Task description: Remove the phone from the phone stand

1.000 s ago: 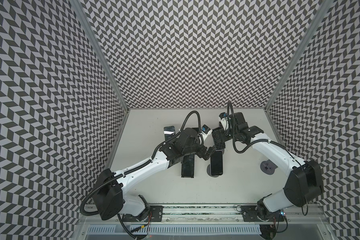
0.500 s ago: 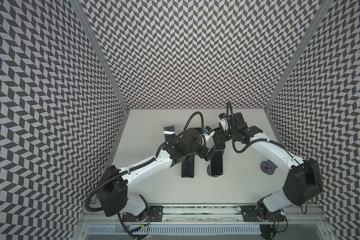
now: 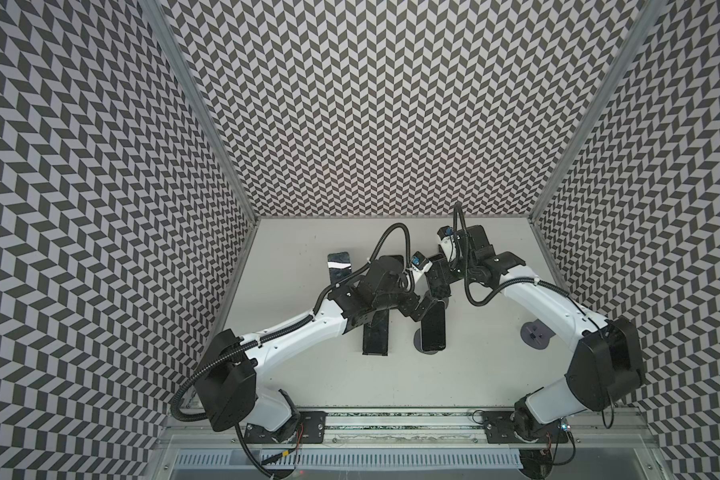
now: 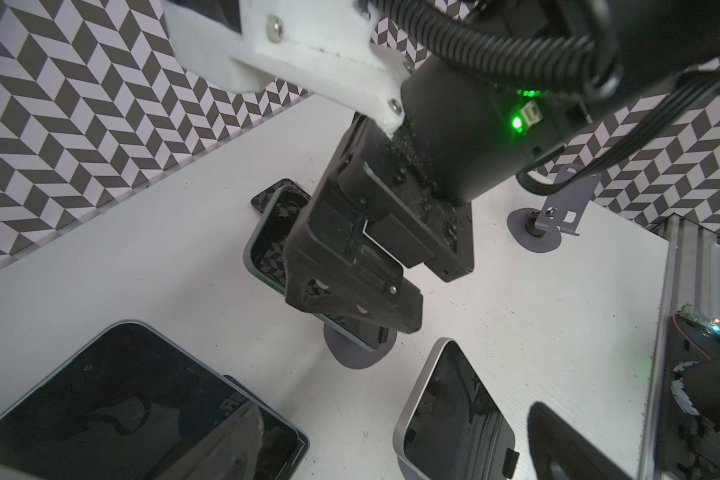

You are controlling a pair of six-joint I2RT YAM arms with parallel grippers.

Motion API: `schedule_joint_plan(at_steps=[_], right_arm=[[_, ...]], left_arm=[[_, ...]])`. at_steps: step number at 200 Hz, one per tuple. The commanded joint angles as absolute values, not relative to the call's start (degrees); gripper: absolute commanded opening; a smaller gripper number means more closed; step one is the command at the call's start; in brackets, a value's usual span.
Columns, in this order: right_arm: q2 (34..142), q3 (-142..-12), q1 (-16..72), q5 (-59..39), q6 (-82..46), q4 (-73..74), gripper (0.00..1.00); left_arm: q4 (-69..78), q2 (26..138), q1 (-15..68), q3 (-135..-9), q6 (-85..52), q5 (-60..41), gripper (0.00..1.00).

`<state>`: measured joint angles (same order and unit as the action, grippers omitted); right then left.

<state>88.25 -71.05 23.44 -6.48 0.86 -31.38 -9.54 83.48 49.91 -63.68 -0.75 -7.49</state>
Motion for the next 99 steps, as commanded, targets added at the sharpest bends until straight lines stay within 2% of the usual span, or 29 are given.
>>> schedule_joint_plan(at_steps=[1, 67, 99], right_arm=[[89.36, -70.05, 23.20, -7.25, 0.84, -29.53, 0.95], [92.81, -71.99, 23.20, -9.51, -0.16, -29.63, 0.92], [93.91, -72.72, 23.20, -7.85, -0.36, -29.68, 0.95]], left_arm=[[-10.10, 83.01, 50.30, -64.27, -0.76, -6.48, 0.99], [-11.08, 82.52, 50.27, -63.80, -2.29, -5.40, 0.98], [-11.25, 82.50, 50.25, -64.03, -2.46, -5.16, 0.98]])
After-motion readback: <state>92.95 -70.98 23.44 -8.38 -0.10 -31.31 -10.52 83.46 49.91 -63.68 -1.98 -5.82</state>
